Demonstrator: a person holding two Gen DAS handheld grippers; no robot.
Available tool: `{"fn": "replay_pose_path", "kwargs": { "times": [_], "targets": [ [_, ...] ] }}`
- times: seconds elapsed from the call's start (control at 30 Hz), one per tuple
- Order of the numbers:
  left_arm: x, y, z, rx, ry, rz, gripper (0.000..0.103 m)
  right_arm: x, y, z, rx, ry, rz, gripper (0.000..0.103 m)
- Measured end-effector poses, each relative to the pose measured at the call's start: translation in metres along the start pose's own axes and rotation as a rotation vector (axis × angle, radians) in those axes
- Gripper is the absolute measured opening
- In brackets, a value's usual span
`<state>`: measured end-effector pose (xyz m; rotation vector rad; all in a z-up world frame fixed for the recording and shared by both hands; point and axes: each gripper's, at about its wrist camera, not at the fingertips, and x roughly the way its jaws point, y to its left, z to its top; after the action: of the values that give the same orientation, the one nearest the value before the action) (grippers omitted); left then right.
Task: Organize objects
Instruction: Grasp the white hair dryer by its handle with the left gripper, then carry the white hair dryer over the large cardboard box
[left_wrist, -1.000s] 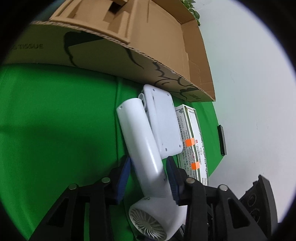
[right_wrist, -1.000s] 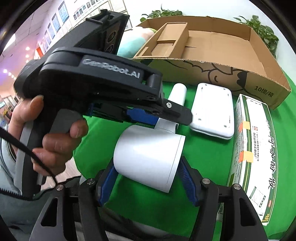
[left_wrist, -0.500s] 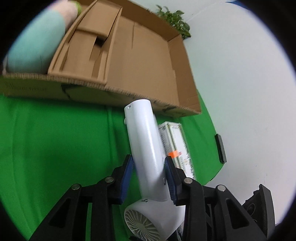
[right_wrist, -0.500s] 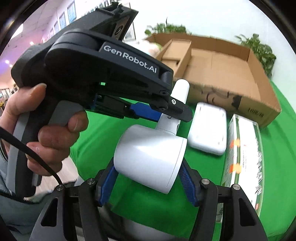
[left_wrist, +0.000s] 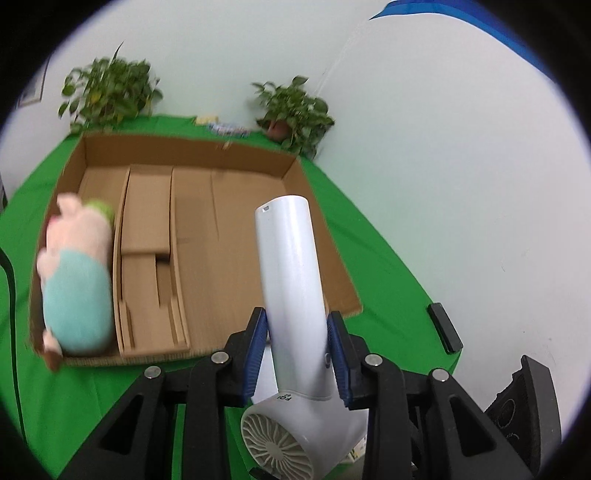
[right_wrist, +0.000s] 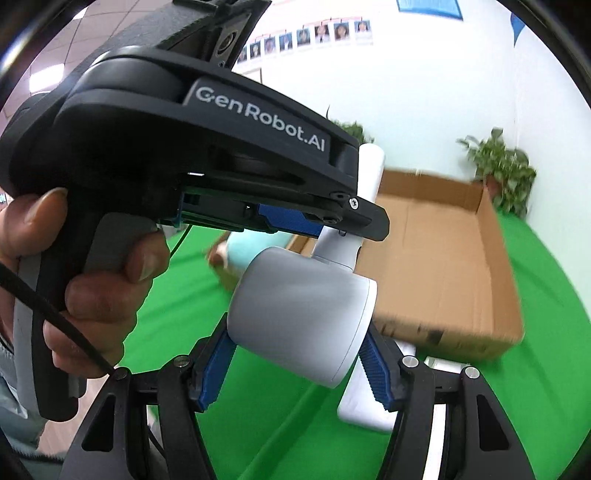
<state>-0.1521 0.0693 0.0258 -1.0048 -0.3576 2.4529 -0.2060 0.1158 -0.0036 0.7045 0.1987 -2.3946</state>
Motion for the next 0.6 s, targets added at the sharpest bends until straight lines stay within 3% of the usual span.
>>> {"fn": "replay_pose_path", "kwargs": {
  "times": [0.27,0.4,0.47,0.5,0.57,0.6],
  "targets": [
    [0.011,-0.003,0.076,0.072,-0.022,0.024,0.032,0.036,-0.025,0.086,0.008,-0.057,-0.005,0.061],
    [0.017,0.005,0.116,0.076,-0.041,0.026,0.032,0.037,-0.068,0.121,0.026,-0.029,0.007,0.061],
    [0.022,0.012,0.133,0.055,-0.031,0.029,0.032,0.057,-0.074,0.145,0.017,-0.027,0.002,0.061],
    [0.024,0.013,0.138,0.054,-0.024,0.032,0.032,0.025,-0.108,0.139,0.018,-0.023,0.010,0.061],
    [0.033,0.017,0.146,0.054,-0.002,0.043,0.032,0.045,-0.116,0.154,0.024,-0.003,0.017,0.061],
    [0.041,0.021,0.147,0.049,0.014,0.049,0.032,0.040,-0.118,0.144,0.027,0.008,0.017,0.061]
  ]
}}
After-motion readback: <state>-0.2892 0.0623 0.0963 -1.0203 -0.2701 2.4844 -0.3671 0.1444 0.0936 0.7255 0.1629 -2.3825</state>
